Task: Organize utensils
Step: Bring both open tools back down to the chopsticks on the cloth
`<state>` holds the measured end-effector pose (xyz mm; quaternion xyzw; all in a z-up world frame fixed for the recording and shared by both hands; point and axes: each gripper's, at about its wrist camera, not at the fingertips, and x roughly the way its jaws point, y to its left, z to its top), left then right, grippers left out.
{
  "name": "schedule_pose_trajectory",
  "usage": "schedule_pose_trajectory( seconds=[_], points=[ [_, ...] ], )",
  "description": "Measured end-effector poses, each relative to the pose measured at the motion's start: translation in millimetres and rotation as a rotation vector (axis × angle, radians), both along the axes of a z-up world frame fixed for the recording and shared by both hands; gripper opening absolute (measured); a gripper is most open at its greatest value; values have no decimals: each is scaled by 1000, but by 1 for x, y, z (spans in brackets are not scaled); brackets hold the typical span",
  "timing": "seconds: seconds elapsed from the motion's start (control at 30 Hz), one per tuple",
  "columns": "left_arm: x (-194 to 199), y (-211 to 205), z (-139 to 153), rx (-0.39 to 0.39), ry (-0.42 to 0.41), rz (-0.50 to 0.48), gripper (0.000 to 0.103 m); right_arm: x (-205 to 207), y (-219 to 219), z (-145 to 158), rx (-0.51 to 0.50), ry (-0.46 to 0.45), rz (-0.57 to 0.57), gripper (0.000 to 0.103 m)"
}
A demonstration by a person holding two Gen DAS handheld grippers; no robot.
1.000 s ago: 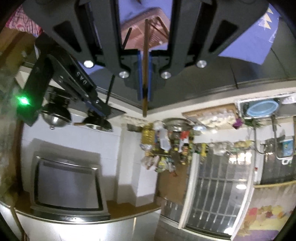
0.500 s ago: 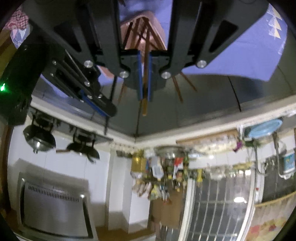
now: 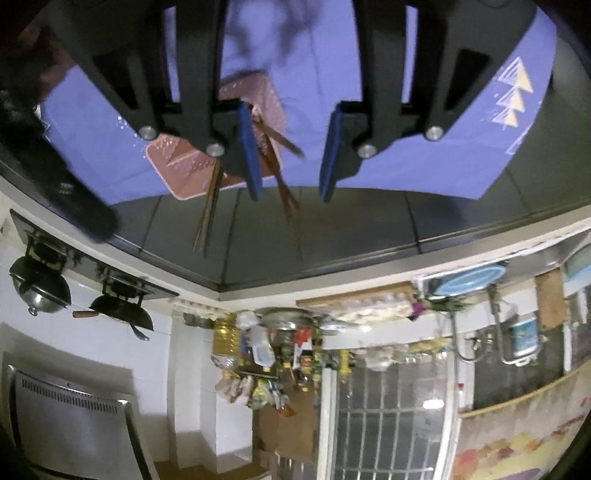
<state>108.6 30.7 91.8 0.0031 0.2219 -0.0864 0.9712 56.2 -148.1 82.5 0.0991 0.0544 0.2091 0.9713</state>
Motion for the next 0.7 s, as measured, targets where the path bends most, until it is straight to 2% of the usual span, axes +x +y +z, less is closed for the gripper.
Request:
schedule_pose_trajectory(
  seconds=[0.07, 0.27, 0.43, 0.7],
  points=[
    [-14, 3, 1, -1, -7, 4, 30, -28, -1, -2, -6, -21, -18, 39],
    [-46, 8, 3, 8, -23, 11, 30, -83, -3, -21, -55, -29, -65, 43],
    [-65, 8, -1, 1, -22, 15, 30, -101, -4, -42, -98, 29, -87, 43],
    [-81, 8, -21, 14, 18, 23, 31, -107, -13, -76, -82, 161, -107, 43]
  ],
)
